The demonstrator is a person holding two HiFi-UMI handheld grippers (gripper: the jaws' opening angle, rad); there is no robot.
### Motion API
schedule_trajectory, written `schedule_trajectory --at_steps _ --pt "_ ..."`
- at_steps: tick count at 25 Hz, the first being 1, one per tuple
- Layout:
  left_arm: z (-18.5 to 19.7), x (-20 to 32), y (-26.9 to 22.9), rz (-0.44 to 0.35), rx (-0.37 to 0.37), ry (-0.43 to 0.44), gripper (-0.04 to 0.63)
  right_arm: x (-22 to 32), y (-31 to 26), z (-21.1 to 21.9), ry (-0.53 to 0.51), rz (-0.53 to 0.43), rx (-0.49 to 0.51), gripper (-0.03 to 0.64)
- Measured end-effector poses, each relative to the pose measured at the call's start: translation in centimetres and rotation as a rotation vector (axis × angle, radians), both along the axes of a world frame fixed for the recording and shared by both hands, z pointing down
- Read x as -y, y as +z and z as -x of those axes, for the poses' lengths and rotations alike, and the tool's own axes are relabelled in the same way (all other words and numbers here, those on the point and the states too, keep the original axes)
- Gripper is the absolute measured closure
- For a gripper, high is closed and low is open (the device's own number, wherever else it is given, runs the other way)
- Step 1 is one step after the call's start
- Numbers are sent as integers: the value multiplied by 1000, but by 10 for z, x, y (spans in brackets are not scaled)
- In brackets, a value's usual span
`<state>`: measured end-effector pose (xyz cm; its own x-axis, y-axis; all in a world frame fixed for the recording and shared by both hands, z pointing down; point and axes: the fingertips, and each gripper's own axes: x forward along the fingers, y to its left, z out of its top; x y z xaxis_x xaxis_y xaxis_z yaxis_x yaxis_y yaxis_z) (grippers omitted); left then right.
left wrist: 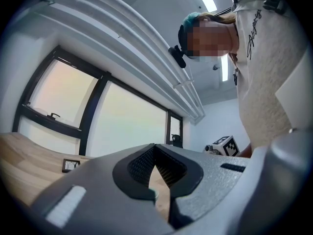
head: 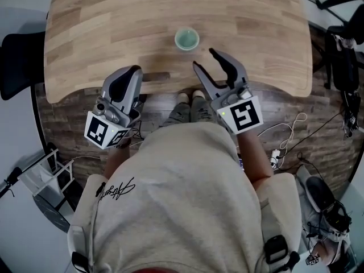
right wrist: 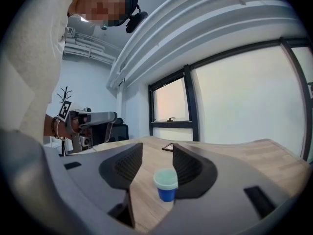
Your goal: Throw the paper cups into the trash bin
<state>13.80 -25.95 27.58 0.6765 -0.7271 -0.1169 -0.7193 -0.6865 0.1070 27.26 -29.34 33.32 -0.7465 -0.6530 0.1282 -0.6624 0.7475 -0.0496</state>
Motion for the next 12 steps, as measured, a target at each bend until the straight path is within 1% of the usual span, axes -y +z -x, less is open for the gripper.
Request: schedule_trajectory --at_steps 3,8,12 --pt "1 -2 5 15 2 -5 592 4 9 0 12 10 -7 421" --pt "1 -9 13 40 -18 3 592 6 27 1 23 25 -44 370" --pt "5 -12 17 55 -14 -12 592 8 42 5 14 43 -69 360"
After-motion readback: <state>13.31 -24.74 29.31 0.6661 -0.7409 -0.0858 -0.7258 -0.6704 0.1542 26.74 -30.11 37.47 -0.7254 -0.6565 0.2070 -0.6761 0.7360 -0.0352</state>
